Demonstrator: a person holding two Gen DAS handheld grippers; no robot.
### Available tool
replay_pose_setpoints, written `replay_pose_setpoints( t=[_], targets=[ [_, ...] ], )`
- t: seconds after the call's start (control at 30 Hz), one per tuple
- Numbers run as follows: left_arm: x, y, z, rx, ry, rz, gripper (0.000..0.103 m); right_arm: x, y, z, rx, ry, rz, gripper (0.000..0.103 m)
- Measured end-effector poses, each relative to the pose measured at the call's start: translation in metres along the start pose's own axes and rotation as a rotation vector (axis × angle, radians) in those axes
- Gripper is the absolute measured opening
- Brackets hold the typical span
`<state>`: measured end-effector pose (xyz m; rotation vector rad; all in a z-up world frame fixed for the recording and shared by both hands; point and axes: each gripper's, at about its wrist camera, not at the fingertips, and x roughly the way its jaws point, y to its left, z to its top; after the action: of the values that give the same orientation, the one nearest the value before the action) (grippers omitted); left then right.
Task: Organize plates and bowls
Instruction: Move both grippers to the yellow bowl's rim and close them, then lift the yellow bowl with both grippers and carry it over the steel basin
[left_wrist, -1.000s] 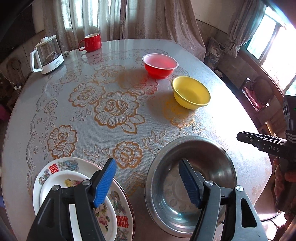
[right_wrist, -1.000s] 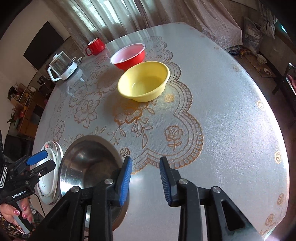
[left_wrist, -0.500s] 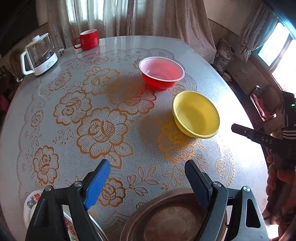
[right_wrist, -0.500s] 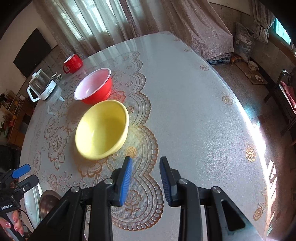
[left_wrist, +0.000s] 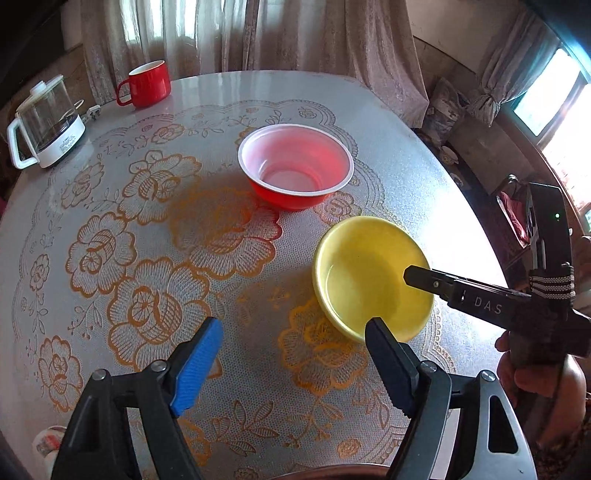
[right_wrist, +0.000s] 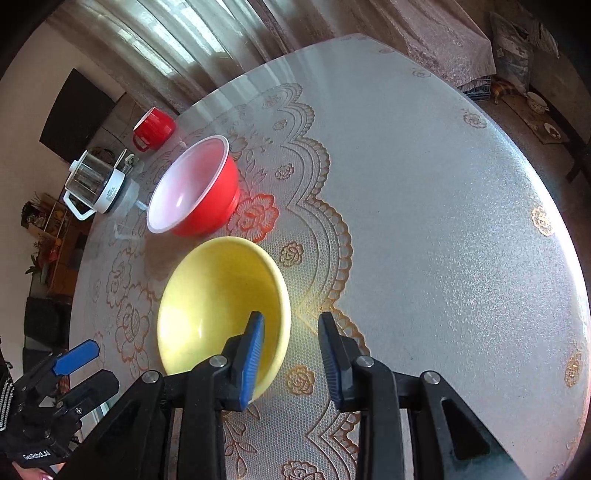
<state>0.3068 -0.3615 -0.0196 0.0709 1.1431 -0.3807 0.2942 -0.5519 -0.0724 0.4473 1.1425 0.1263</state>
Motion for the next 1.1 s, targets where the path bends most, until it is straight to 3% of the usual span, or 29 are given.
replay_pose_setpoints(
  t=[0.27, 0.47, 0.63, 0.7, 0.9, 1.1],
  targets=[
    [0.030, -0.005, 0.018, -0.018, 0.024, -0.053, 0.072, 0.010, 0.001, -0.004, -0.031, 0.007, 0.014, 0.017],
    [0.056, -0.012, 0.028, -0.019, 0.063, -0.081, 0.056, 0.015, 0.003, -0.008, -0.042, 0.012, 0.022, 0.014],
    [0.071, -0.018, 0.032, 0.018, 0.097, -0.081, 0.029, 0.013, 0.000, -0.010, -0.048, 0.013, 0.020, 0.012],
    [0.075, -0.021, 0.032, 0.041, 0.105, -0.058, 0.023, 0.012, 0.000, -0.009, -0.048, 0.012, 0.019, 0.012],
    [0.078, -0.023, 0.029, 0.067, 0.110, -0.053, 0.013, 0.011, 0.001, -0.010, -0.043, 0.007, 0.027, 0.011],
    [0.070, -0.029, 0.018, 0.081, 0.109, -0.068, 0.013, 0.006, 0.004, -0.012, -0.044, 0.003, 0.020, 0.010]
  ],
)
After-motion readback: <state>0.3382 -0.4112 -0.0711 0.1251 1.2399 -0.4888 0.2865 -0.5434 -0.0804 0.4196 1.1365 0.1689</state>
